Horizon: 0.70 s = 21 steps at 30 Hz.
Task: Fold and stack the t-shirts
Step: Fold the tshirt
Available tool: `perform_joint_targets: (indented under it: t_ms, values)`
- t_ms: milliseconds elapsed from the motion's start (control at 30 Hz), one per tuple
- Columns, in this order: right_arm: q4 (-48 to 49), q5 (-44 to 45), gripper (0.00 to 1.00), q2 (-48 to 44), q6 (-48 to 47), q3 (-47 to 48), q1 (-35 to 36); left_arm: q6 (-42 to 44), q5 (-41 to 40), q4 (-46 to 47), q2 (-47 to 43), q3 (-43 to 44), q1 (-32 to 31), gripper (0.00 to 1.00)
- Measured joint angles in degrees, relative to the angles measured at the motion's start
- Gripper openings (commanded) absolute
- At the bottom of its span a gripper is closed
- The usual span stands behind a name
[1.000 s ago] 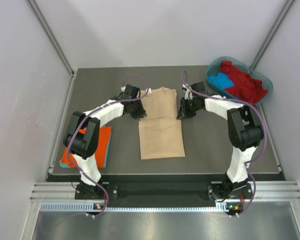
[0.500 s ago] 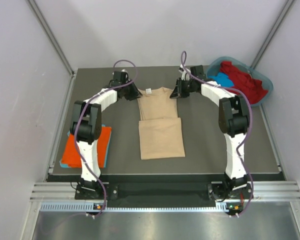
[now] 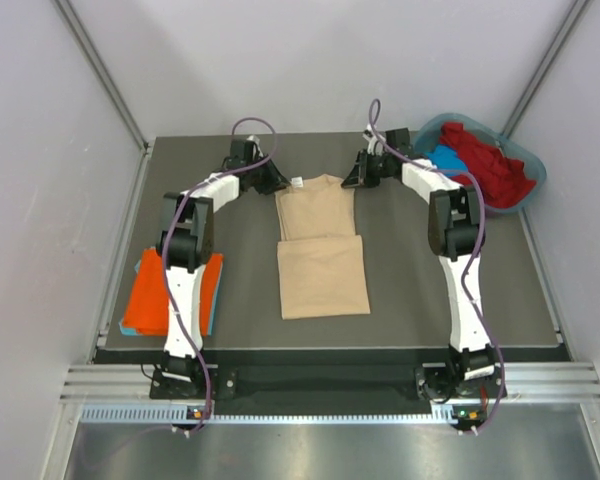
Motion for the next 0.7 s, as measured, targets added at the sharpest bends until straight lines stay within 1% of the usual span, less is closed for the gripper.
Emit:
perform_joint_targets:
  t_ms: [233, 433, 500, 633, 667, 700]
  values:
    - [2.10, -2.10, 0.14, 4.17, 2.80, 2.27, -1.05, 0.09, 0.42, 0.35, 3.89, 3.78, 0.87, 0.29]
    - [2.58, -2.05, 0.20, 4.26, 3.87, 2.49, -1.31, 0.28, -0.46, 0.07, 4.66, 5.64, 1.14, 0.29]
    - [2.67, -2.12, 0.25, 4.26, 4.33, 2.51, -1.36, 0.26, -0.46, -0.59, 4.70, 6.25, 1.20, 0.29]
    - [2.43, -2.69, 0.46, 3.78, 5.05, 2.60, -1.33, 0.26, 0.46, -2.32, 4.63, 8.11, 1.77, 0.33]
    - [2.16, -2.45, 0.49, 3.39, 5.07, 2.60, -1.33, 0.37, 0.81, -3.21, 4.52, 8.79, 2.01, 0.33]
    - [1.81, -2.10, 0.50, 2.86, 5.03, 2.60, -1.33, 0.59, 1.07, -4.07, 4.28, 9.49, 2.14, 0.34]
